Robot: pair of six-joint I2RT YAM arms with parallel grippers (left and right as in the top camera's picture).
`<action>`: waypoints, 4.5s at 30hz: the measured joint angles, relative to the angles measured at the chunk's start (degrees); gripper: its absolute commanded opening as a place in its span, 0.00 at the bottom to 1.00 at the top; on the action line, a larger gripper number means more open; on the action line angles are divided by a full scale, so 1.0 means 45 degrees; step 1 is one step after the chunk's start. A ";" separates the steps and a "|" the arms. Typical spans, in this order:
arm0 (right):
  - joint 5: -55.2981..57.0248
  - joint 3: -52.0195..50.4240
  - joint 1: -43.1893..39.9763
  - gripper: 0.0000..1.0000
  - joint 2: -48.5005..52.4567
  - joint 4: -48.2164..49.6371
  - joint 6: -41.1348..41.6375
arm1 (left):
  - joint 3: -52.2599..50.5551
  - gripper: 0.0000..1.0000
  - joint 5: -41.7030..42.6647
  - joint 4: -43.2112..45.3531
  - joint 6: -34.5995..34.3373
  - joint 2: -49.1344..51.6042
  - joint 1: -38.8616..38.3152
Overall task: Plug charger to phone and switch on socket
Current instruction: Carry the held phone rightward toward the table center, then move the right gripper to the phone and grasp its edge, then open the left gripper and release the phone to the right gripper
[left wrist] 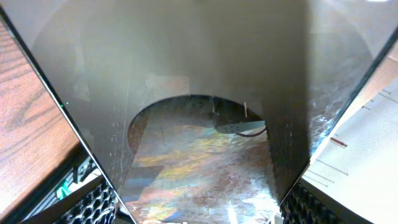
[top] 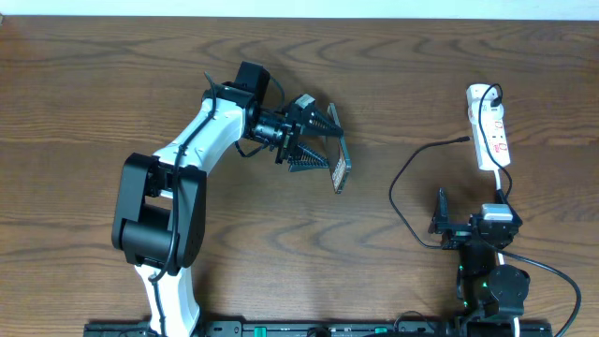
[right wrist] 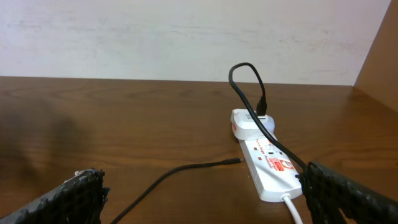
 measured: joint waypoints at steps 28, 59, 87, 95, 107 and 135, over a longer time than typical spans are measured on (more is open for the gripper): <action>0.0000 0.0005 -0.0005 0.99 0.0000 0.0005 0.0000 | 0.0000 0.57 0.0000 0.0141 -0.0374 0.0000 0.0000; -0.2841 0.2555 0.0000 0.99 0.1880 -0.3541 0.7820 | 0.0000 0.51 0.0000 0.0141 -0.0408 0.0000 0.0000; 0.3648 0.7271 1.1040 0.99 1.0622 -0.0432 0.5649 | 0.0000 0.51 0.0005 0.0170 -0.0408 0.0000 0.0000; 0.8257 0.7325 1.2240 0.88 1.4717 0.3162 0.5017 | 0.0000 0.51 0.0000 0.0248 -0.0408 0.0000 0.0000; 0.8456 0.7329 1.2245 0.37 1.5242 0.4580 0.4843 | 0.0000 0.51 -0.0005 0.0340 -0.0408 0.0000 0.0000; 0.8388 0.7305 1.2240 0.01 1.5339 0.4469 0.4828 | 0.0000 0.97 0.0384 0.0384 -0.0597 -0.0005 0.0063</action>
